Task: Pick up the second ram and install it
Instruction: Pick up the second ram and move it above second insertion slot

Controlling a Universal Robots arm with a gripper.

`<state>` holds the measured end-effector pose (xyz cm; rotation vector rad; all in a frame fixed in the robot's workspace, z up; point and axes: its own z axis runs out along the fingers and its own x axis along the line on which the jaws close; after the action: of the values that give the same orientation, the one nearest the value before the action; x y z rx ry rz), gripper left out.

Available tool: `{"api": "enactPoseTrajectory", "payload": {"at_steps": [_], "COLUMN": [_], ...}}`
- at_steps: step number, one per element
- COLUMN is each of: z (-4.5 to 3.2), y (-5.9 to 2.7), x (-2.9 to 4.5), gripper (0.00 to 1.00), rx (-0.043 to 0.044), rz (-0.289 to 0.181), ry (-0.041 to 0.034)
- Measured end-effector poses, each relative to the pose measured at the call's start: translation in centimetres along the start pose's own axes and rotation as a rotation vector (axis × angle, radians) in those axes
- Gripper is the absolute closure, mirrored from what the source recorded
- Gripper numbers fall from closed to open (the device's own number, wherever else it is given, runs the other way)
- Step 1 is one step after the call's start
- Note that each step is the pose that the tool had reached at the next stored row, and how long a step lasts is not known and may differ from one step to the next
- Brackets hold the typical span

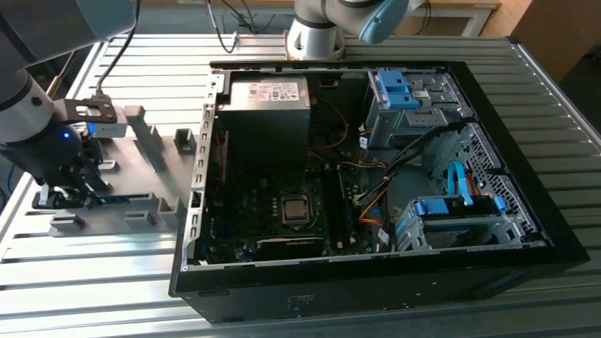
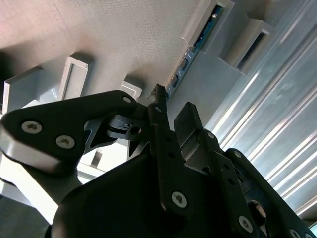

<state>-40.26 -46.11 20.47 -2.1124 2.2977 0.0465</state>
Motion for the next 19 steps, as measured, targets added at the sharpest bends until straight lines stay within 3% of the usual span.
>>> {"api": "enactPoseTrajectory", "payload": {"at_steps": [9, 11, 12, 19], "z": [0.78, 0.94, 1.0, 1.41], "y": [0.02, 0.02, 0.02, 0.08], "x": [0.03, 0.04, 0.04, 0.05], "gripper": [0.66, 0.67, 0.74, 0.74], "rx": [0.0009, 0.0009, 0.0009, 0.0008], "rz": [-0.025, -0.025, -0.025, -0.027], "ry": [0.0001, 0.0001, 0.0002, -0.0007]}}
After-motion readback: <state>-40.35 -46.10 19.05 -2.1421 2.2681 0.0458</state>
